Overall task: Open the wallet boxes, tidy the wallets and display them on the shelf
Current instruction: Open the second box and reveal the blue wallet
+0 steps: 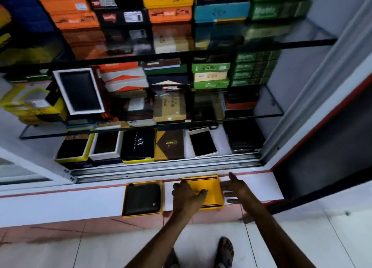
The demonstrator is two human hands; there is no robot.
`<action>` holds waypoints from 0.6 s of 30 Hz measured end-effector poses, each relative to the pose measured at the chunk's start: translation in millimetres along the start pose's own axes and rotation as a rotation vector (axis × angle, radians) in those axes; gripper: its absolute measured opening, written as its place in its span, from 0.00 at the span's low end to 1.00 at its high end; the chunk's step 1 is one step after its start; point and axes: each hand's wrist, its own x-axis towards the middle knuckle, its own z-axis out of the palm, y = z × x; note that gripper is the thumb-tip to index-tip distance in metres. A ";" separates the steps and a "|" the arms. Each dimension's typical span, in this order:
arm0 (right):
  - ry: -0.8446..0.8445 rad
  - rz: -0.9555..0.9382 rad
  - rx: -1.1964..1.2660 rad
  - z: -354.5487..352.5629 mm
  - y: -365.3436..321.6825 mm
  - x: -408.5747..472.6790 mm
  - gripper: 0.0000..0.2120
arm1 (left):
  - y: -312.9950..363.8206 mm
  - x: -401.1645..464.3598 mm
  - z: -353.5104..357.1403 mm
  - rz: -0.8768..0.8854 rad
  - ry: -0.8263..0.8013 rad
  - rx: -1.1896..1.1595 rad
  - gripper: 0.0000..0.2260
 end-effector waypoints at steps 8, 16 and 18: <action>-0.100 0.115 0.153 -11.4 -2.4 7.2 0.29 | 26.0 -2.7 30.6 -0.150 0.109 0.148 0.51; -0.158 0.078 0.240 -19.1 0.6 4.0 0.27 | 36.4 -6.3 37.5 -0.181 0.154 0.105 0.52; -0.153 0.036 0.232 -20.2 2.1 2.9 0.23 | 29.9 -3.7 29.4 -0.158 0.120 -0.043 0.47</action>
